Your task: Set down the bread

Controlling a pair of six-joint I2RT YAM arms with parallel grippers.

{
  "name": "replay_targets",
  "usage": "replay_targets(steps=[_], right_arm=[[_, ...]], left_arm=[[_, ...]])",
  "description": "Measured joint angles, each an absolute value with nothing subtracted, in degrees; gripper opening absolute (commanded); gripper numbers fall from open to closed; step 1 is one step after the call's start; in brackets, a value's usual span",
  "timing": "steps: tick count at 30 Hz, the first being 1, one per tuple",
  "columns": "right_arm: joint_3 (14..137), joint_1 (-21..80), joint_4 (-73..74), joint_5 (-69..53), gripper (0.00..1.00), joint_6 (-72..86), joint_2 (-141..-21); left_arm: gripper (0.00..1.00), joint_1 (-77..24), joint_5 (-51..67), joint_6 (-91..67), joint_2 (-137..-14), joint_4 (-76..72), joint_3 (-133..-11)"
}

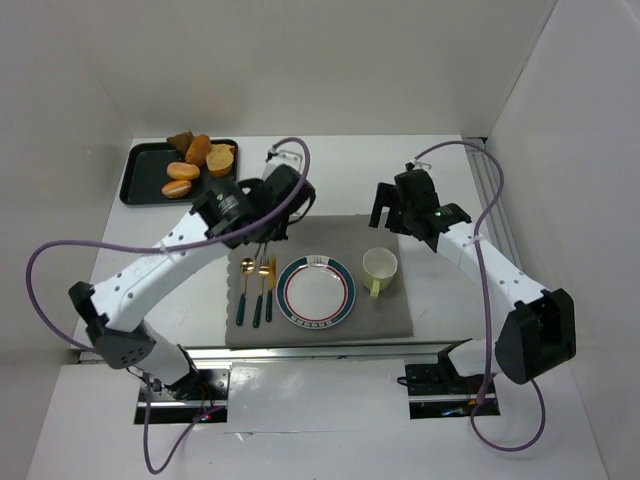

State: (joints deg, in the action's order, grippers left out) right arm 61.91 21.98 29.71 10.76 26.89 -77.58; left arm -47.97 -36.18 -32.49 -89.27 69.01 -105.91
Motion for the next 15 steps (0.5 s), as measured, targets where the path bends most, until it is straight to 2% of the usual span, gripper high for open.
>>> replay_targets(steps=[7, 15], right_arm=[[62.92, 21.98, 31.81, 16.51, 1.0, 26.33, -72.69], [64.2, 21.98, 35.11, 21.43, 1.0, 26.35, -70.13]], left_arm=[[0.0, -62.81, -35.27, -44.42, -82.11, 75.07, -100.36], [0.0, -72.07, -31.44, -52.95, -85.23, 73.89, -93.32]])
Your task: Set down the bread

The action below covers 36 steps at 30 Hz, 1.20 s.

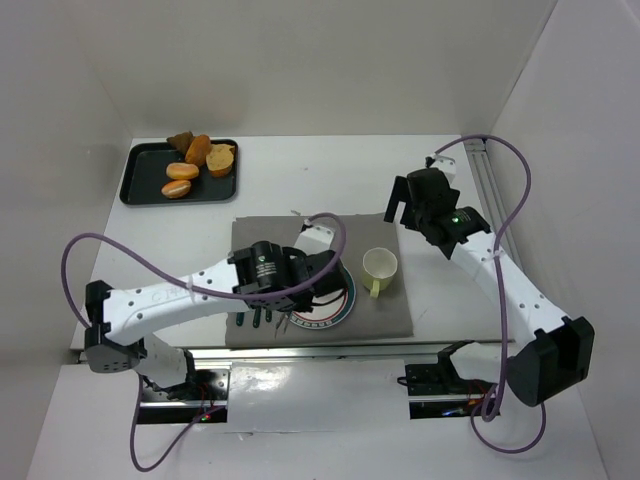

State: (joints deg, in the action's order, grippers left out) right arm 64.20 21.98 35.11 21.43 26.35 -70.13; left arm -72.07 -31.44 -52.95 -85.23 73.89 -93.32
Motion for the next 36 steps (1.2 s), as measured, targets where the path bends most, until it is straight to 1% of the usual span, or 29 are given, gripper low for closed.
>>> replay_targets(steps=[5, 10, 11, 13, 14, 15, 19, 23, 27, 30, 33, 36], right_arm=[[64.36, 21.98, 36.01, 22.65, 1.0, 26.35, -68.77], [64.45, 21.98, 36.42, 22.81, 1.0, 26.35, -68.77], [64.45, 21.98, 36.49, 22.79, 1.0, 26.35, -68.77], [64.45, 21.98, 36.53, 22.81, 1.0, 26.35, -68.77], [64.45, 21.98, 36.53, 22.79, 1.0, 26.35, -68.77], [64.45, 21.98, 36.56, 22.79, 1.0, 26.35, -68.77], [64.45, 21.98, 36.56, 22.76, 1.0, 26.35, -68.77], [64.45, 21.98, 36.53, 22.7, 1.0, 26.33, -68.77], [64.45, 21.98, 36.53, 22.68, 1.0, 26.3, -68.77], [64.45, 21.98, 36.53, 22.52, 1.0, 26.33, -68.77], [64.45, 21.98, 36.51, 22.15, 1.0, 26.33, -68.77], [64.34, 21.98, 36.45, 21.71, 1.0, 26.3, -68.77]], left_arm=[[0.0, -72.99, -30.55, -55.64, -87.02, 71.35, -88.64], [0.0, -73.95, -30.48, -56.95, -91.07, 69.52, -88.2], [0.09, -74.11, -30.28, -57.1, -92.31, 69.14, -88.23], [0.21, -74.32, -29.98, -57.19, -94.5, 68.58, -88.25], [0.37, -74.54, -29.87, -57.14, -95.44, 68.25, -88.25], [0.44, -74.63, -29.76, -57.06, -95.9, 67.96, -88.25], [0.62, -74.91, -29.34, -56.82, -96.18, 68.01, -88.71], [0.62, -74.94, -29.28, -56.71, -96.12, 68.23, -90.96], [0.59, -74.7, -30.59, -56.69, -95.55, 69.28, -93.76], [0.57, -72.44, -31.03, -55.64, -93.78, 70.32, -94.76], [0.57, -63.0, -28.84, -51.92, -90.13, 69.49, -94.65], [0.57, -44.73, -25.63, -45.98, -85.45, 64.82, -94.13]])
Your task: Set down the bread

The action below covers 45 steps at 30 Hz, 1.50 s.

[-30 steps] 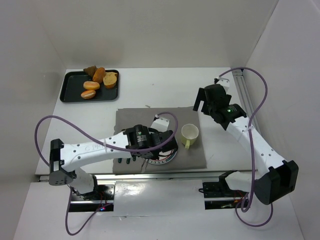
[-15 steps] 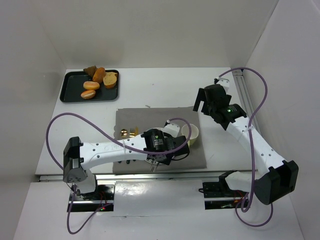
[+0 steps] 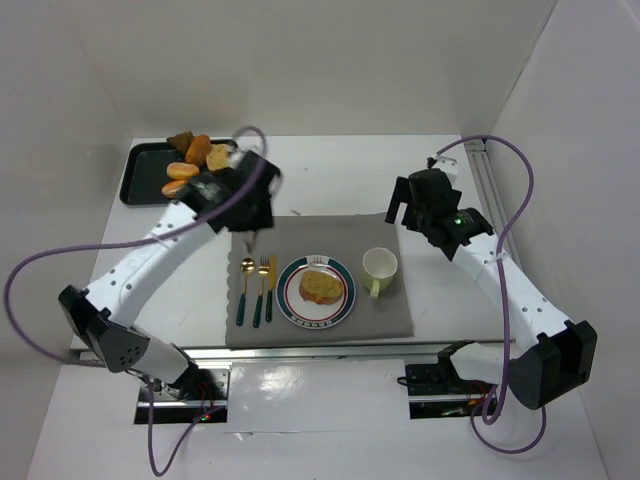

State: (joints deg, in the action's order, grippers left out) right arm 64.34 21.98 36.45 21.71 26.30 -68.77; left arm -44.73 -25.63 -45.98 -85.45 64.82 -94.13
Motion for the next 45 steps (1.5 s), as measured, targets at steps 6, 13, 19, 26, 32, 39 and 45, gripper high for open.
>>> replay_targets(steps=[6, 13, 19, 26, 32, 39, 45], right_arm=[[64.1, 21.98, 36.27, 20.51, 1.0, 26.3, -68.88], [64.07, 21.69, 35.99, 20.01, 1.0, 26.06, -71.31], [64.07, 21.58, 35.79, 19.11, 1.0, 26.06, -73.69], [64.07, 21.58, 35.29, 18.33, 1.0, 25.82, -76.82], [64.07, 21.58, 35.18, 17.76, 1.0, 25.65, -78.19], [64.1, 21.58, 35.16, 17.76, 1.0, 25.43, -79.77], [64.4, 21.58, 35.16, 17.39, 1.0, 25.41, -81.3]], left_arm=[[0.54, -22.79, -24.23, -36.51, -86.28, 61.43, -98.19], [0.53, -8.16, -13.21, -32.95, -98.19, 54.59, -102.78], [0.52, 1.02, -4.25, -33.3, -108.71, 50.94, -105.51], [0.56, 3.68, 2.13, -34.72, -115.57, 48.07, -110.65], [0.56, 4.16, 2.83, -35.18, -119.13, 46.61, -113.6], [0.56, 6.17, 3.29, -36.27, -121.45, 46.19, -113.91], [0.56, 7.16, 4.21, -36.29, -123.68, 45.74, -114.89]])
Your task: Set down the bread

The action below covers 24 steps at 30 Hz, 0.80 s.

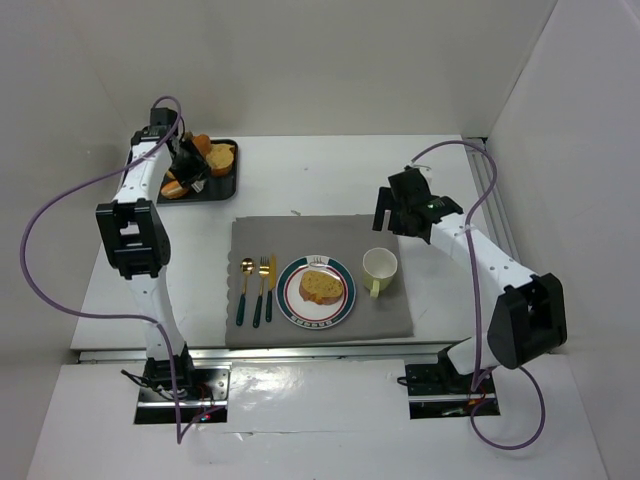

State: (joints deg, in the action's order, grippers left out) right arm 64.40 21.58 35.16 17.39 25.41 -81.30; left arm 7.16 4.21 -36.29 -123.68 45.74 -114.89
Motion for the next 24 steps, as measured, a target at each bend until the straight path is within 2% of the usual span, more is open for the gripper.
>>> replay_targets(steps=[5, 9, 10, 13, 14, 17, 24], right_arm=[[65.04, 21.58, 35.07, 17.1, 1.0, 25.41, -82.02], [65.25, 21.58, 35.05, 17.02, 1.0, 25.41, -82.06], [65.28, 21.58, 34.98, 16.91, 1.0, 25.41, -82.11], [65.28, 21.58, 34.98, 16.71, 1.0, 25.41, -82.3], [65.32, 21.58, 34.98, 16.69, 1.0, 25.41, -82.39], [65.45, 21.58, 34.98, 16.67, 1.0, 25.43, -82.59], [65.69, 21.58, 34.83, 16.03, 1.0, 25.52, -82.67]], left_arm=[[0.56, 7.22, 5.78, -36.29, -125.97, 45.47, -116.92], [0.45, 7.31, 7.25, -36.38, -126.91, 45.3, -116.92], [0.38, 7.31, 7.57, -36.38, -126.96, 45.28, -116.92], [0.25, 7.31, 8.1, -36.38, -127.0, 44.88, -116.92], [0.17, 7.33, 8.27, -36.4, -127.0, 44.69, -116.92], [0.0, 7.44, 8.58, -36.25, -126.98, 44.56, -116.92], [0.0, 8.25, 9.93, -35.94, -123.46, 45.19, -116.92]])
